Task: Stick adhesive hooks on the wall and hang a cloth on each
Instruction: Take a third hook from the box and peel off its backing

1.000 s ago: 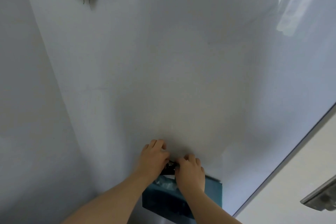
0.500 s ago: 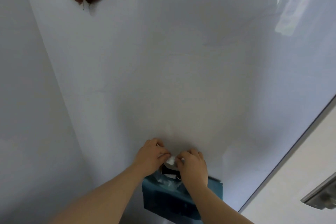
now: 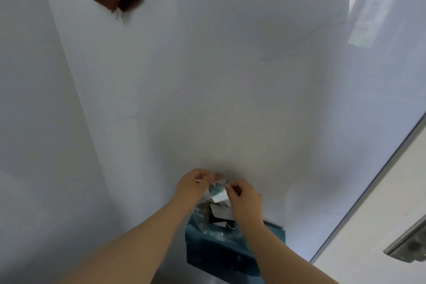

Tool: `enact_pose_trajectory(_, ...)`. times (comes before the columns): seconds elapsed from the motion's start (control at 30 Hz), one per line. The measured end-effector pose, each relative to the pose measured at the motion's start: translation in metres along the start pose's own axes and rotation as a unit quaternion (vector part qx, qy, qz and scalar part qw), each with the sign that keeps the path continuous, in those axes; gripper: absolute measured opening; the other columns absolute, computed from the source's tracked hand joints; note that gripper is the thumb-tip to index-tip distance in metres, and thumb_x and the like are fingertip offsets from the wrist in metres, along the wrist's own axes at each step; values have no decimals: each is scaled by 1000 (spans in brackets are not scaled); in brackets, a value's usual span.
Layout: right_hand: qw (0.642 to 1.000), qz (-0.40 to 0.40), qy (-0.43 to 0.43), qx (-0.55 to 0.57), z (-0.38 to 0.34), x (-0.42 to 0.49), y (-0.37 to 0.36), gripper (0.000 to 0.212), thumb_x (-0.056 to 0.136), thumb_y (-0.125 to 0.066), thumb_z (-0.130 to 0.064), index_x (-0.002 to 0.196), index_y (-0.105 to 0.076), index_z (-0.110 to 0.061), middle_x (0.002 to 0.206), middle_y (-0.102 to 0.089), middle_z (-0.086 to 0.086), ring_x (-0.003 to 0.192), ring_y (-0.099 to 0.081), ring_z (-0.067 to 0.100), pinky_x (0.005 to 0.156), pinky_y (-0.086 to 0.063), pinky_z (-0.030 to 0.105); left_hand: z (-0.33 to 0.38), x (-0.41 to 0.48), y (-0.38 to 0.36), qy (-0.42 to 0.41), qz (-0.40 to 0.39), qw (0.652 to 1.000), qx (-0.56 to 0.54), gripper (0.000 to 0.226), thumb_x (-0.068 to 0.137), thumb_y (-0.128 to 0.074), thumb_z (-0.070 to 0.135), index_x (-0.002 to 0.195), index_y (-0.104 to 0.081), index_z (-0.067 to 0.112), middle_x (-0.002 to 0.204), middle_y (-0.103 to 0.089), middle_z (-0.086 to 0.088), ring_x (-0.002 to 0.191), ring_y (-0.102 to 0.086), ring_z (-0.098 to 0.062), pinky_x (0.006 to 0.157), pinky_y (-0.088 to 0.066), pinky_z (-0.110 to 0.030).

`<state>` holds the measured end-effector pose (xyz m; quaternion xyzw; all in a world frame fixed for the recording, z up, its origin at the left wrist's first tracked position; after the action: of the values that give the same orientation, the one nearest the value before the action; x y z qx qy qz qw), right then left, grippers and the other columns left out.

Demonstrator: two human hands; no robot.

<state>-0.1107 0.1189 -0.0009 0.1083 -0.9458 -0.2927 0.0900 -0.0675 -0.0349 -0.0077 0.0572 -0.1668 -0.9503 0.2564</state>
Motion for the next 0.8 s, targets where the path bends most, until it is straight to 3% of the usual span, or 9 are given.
enact_pose_trajectory(0.13, 998, -1, 21, 52, -17, -2, 0, 11, 92, -56, -20, 82, -62, -21, 73, -60, -10, 68, -55, 5, 58, -40, 7, 2, -8, -17, 72, -74, 982, -160, 44, 88, -62, 27, 126, -47, 13, 124, -54, -7, 110, -54, -19, 80, -49, -25)
enact_pose_trajectory(0.23, 995, -32, 34, 84, -32, -4, -6, 11, 91, -57, -20, 84, -66, -22, 70, -60, -15, 65, -54, -1, 60, -43, 6, 2, -9, -21, 98, -91, 971, -197, 45, 86, -65, 25, 124, -42, 19, 129, -52, -8, 117, -52, -22, 89, -46, -30)
enact_pose_trajectory(0.37, 991, -62, 7, 119, -29, -10, -10, 13, 92, -55, -23, 90, -67, -26, 80, -64, -11, 76, -58, 6, 77, -52, 26, -9, -11, -13, 118, -60, 960, -246, 43, 89, -61, 23, 128, -43, 14, 115, -59, -7, 97, -59, -16, 76, -49, -25)
enact_pose_trajectory(0.43, 999, -26, -8, 37, -14, -14, 0, 14, 93, -51, -23, 99, -64, -20, 95, -62, -6, 87, -56, 9, 80, -47, 24, -11, -16, -8, 109, -45, 962, -245, 35, 90, -60, 21, 121, -45, 14, 96, -59, -3, 79, -57, -10, 51, -49, -14)
enact_pose_trajectory(0.5, 992, -24, -4, -120, 2, -20, 5, 18, 91, -50, -22, 107, -58, -19, 112, -52, -4, 103, -50, 13, 86, -44, 25, -15, -19, -5, 77, -48, 983, -159, 34, 88, -62, 23, 118, -47, 16, 91, -58, 2, 74, -57, -6, 45, -45, -7)
enact_pose_trajectory(0.57, 976, -56, 10, -212, 13, -28, 0, 23, 89, -50, -23, 112, -53, -21, 124, -44, -3, 113, -43, 15, 96, -40, 26, -20, -22, -12, 35, -90, 995, -37, 38, 85, -65, 33, 117, -48, 22, 105, -60, 5, 84, -61, -7, 65, -52, -13)
enact_pose_trajectory(0.63, 963, -87, 14, -254, 19, -36, -9, 24, 90, -48, -26, 113, -56, -22, 136, -38, -1, 122, -37, 18, 103, -35, 29, -32, -25, -24, 5, -144, 986, 85, 47, 80, -68, 43, 119, -47, 27, 118, -58, 7, 99, -60, -9, 89, -52, -28)
enact_pose_trajectory(0.7, 951, -115, 5, -288, 26, -41, -20, 28, 93, -43, -28, 115, -61, -23, 147, -30, -1, 131, -30, 22, 107, -29, 33, -36, -29, -31, -39, -157, 968, 190, 59, 76, -67, 51, 126, -43, 31, 123, -55, 8, 107, -57, -9, 97, -48, -33)
enact_pose_trajectory(0.8, 931, -147, -5, -334, 36, -45, -33, 33, 96, -38, -29, 120, -60, -23, 154, -19, -2, 136, -22, 27, 110, -23, 38, -34, -29, -27, -63, -125, 974, 180, 66, 76, -66, 53, 132, -38, 30, 125, -49, 5, 112, -54, -13, 100, -45, -34)
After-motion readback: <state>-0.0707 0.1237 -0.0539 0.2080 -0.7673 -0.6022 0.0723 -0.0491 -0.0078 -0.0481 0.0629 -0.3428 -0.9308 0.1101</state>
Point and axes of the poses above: each hand's wrist, its own x-axis towards the middle knuckle, its own y-axis out of the back of the hand, z = x × y, the point moved 10 cm from there along x, towards the middle knuckle
